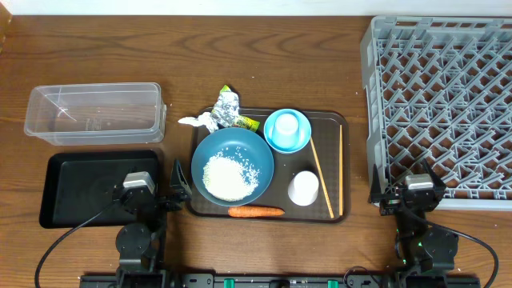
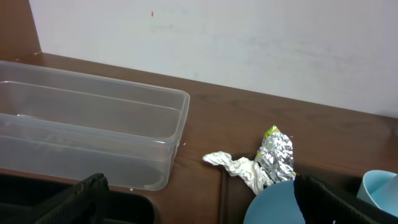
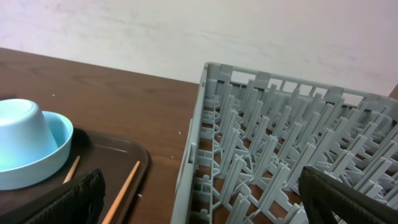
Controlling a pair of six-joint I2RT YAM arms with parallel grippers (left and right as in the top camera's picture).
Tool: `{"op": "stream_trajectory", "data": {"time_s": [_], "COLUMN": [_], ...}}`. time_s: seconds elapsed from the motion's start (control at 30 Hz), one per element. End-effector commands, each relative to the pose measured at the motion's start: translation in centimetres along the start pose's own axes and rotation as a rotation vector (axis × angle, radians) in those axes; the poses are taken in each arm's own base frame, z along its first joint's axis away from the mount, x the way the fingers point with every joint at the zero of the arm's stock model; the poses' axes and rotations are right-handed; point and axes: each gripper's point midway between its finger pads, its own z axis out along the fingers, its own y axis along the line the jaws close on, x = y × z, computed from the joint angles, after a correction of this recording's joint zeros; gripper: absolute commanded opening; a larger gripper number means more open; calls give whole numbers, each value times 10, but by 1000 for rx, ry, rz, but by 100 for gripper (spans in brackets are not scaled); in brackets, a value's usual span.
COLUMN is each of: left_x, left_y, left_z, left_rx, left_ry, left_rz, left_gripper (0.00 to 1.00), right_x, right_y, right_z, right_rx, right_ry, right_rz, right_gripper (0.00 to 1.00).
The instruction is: Sort waste into correct bins and load items into the dishwasher rack
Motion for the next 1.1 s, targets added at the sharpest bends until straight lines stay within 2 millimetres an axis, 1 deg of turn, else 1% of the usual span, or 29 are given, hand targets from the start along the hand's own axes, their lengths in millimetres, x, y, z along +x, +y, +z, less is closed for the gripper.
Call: {"op": "stream_trajectory", "data": {"time_s": [0.0, 0.13, 0.27, 0.43, 0.5, 0.53, 0.63, 0.77, 0.9, 1.07], "left_x": [17, 16, 19, 20, 15, 8, -10, -22, -34, -68], "left_y": [5, 4, -26, -51, -62, -74, -100, -115, -117, -116], "left_z": [1, 1, -2, -8, -11, -16, -32, -47, -58, -76], "left_rx": [-19, -15, 154, 284, 349, 419, 599, 686, 657, 579], "left_ry": [52, 47, 89, 152, 172, 176, 171, 200, 265, 323], "left_rz": [25, 13, -201, -449, -556, -584, -554, -537, -527, -430], "left_gripper": [98, 98, 98, 98, 98, 98, 98, 98, 98, 98], "right_x": [0, 0, 0, 0, 0, 0, 0, 0, 0, 0], "right_y": [-3, -3, -3, -3, -3, -3, -3, -3, -3, -3], "right_z": [0, 0, 0, 0, 0, 0, 0, 0, 0, 0], "right_rx": [12, 12, 12, 12, 12, 12, 12, 12, 12, 12], "right_ry": [0, 0, 0, 0, 0, 0, 0, 0, 0, 0], "right_rz": [-14, -14, -14, -14, -14, -14, -14, -14, -14, -14], "right_gripper": [99, 99, 99, 99, 99, 99, 99, 99, 99, 99]}}
